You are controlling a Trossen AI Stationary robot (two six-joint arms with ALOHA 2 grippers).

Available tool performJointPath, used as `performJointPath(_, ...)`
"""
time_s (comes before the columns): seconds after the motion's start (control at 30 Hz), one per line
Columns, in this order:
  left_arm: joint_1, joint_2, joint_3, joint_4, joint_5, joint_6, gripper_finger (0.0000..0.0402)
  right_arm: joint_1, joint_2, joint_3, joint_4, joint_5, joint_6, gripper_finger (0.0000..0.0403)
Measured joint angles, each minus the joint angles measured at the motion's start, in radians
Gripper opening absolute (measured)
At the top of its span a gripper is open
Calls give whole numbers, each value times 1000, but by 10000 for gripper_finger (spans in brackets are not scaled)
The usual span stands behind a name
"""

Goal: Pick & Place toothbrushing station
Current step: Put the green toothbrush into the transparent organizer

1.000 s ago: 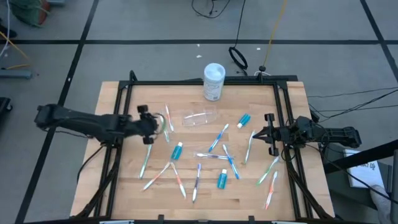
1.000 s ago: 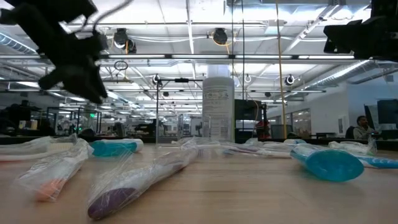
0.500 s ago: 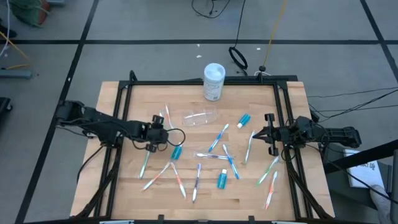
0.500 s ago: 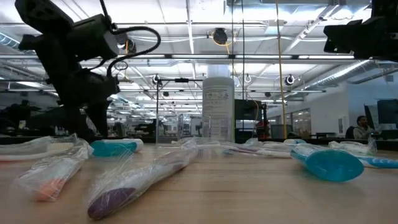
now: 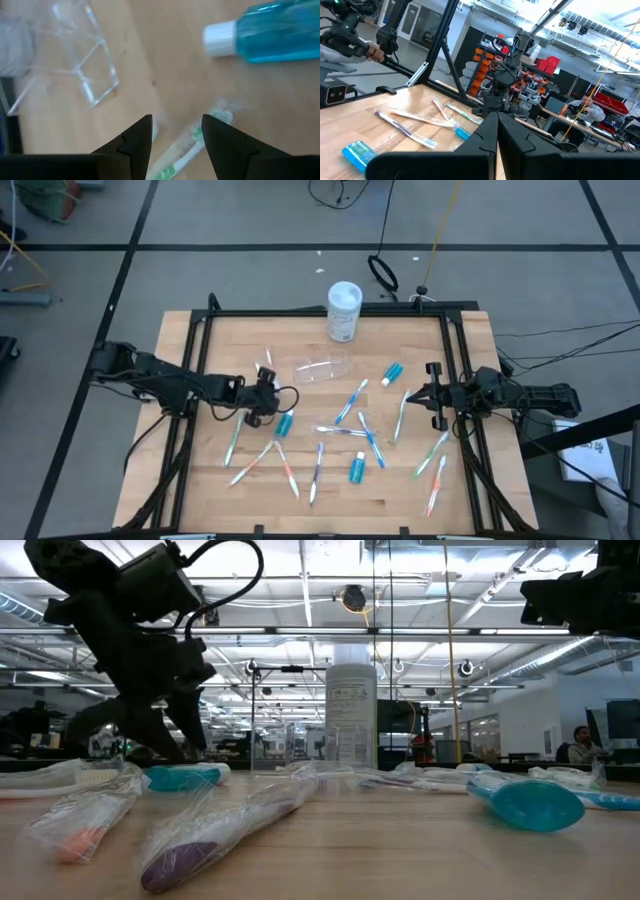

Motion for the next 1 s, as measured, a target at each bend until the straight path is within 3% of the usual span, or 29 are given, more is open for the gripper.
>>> performJointPath(0.3, 0, 0, 0, -14, 25, 28, 177, 0, 0, 0, -1, 0, 0, 4)
performJointPath(0.57, -36, -14, 0, -29, -132, -10, 177, 0, 0, 0, 0, 0, -23, 4)
performJointPath(1.0, -80, -14, 0, -130, -100, -61, 177, 0, 0, 0, 0, 0, -23, 4)
